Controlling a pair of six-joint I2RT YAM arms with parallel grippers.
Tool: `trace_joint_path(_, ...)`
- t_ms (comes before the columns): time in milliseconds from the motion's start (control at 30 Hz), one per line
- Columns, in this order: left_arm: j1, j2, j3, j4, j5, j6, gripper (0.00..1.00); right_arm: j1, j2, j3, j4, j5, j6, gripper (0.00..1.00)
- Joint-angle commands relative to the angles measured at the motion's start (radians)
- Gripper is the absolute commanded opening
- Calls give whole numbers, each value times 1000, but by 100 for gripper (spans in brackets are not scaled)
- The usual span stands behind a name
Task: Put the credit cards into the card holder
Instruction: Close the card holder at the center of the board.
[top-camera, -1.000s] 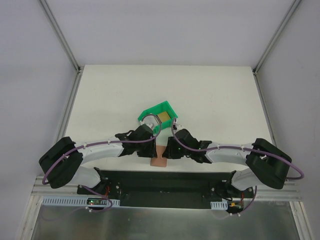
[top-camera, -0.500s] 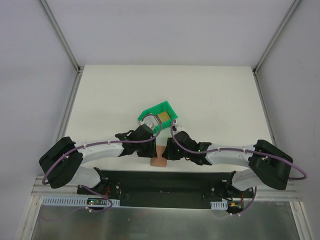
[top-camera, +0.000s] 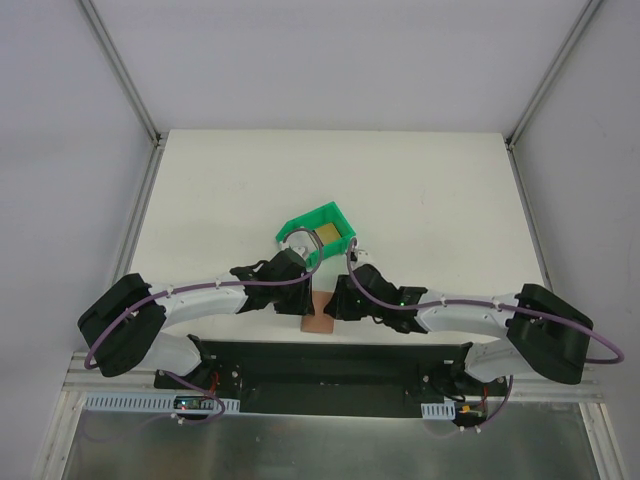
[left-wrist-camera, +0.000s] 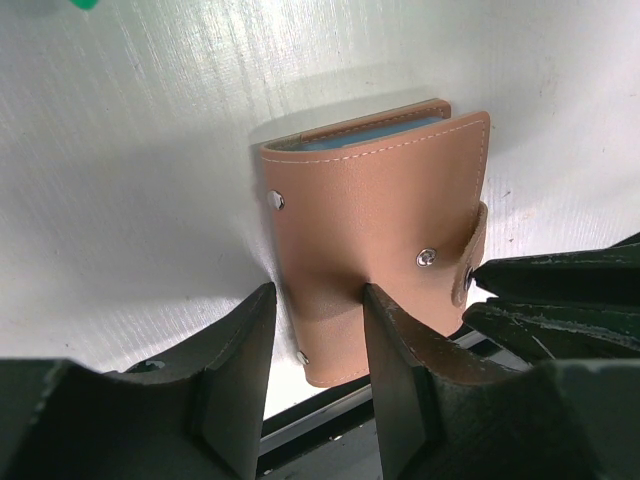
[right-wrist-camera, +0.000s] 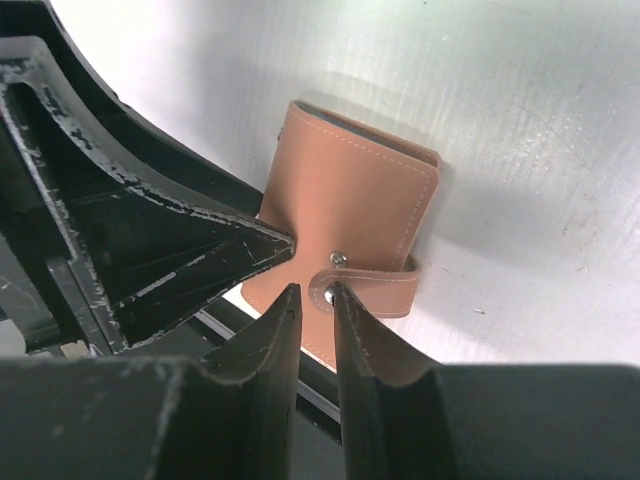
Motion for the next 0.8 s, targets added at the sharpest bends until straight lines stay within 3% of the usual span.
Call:
trace_joint_path(0,-3,2,1,-18,-12,4,40,8,-39,-29,11,46,37,22)
trace_joint_path(767,-3,30,24,-18,8,14,39,-1,42,34,9,26,5,21)
